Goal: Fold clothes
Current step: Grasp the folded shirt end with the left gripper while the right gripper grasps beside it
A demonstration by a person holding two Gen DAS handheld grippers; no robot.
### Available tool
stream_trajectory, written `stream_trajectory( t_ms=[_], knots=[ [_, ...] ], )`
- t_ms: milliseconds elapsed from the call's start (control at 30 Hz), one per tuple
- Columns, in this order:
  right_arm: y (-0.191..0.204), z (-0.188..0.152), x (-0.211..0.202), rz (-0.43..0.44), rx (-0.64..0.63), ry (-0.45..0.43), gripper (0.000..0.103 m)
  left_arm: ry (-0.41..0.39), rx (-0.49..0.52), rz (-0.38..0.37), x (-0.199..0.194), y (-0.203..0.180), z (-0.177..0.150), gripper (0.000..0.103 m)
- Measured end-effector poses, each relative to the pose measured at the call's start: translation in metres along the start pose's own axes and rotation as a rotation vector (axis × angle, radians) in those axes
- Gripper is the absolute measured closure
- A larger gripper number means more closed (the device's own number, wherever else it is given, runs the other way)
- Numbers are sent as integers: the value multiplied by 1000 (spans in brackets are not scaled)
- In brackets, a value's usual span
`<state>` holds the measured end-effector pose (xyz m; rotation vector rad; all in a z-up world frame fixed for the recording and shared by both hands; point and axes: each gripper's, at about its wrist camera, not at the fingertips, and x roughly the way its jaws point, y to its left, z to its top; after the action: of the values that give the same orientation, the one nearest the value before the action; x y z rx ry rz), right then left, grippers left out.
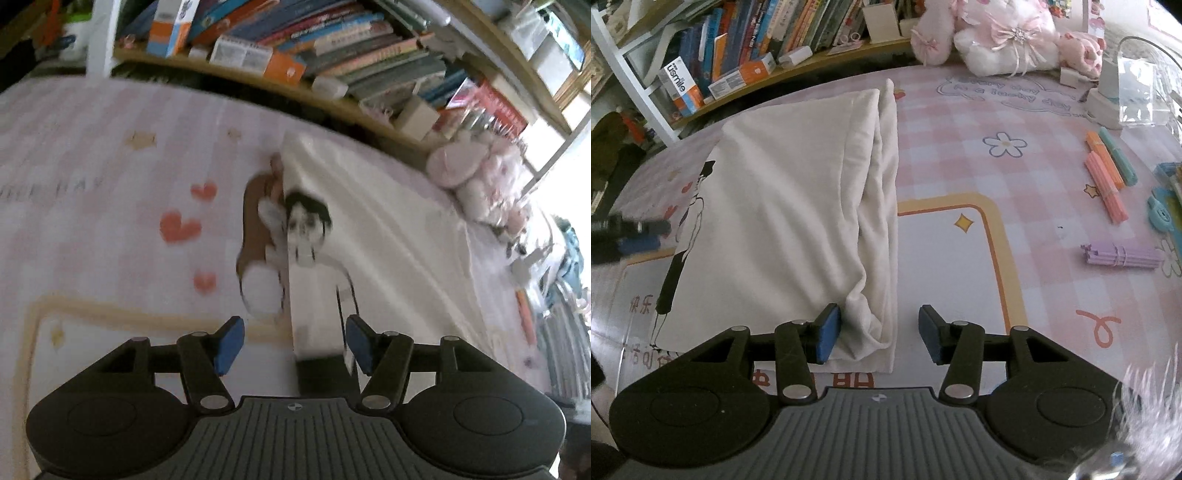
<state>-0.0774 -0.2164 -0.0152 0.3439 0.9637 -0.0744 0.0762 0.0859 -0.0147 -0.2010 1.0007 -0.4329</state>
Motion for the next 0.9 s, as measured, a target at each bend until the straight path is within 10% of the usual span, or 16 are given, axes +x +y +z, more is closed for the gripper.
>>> stream_trajectory(
  t_ms=[300,433,500,900],
  knots=[
    [-5,1,0,45,-43,-3,59,-5,-73,4,-13,-17,-38,47],
    [-7,3,2,72,-70,3,62,18,-116,-10,-12,-26,-50,91],
    [-8,4,3,86,-75,4,64,7,-97,17,-16,-33,-53,95],
    [-15,6,4,145,-55,14,70,-20,-68,102,-25,-35,-63,91]
  ],
)
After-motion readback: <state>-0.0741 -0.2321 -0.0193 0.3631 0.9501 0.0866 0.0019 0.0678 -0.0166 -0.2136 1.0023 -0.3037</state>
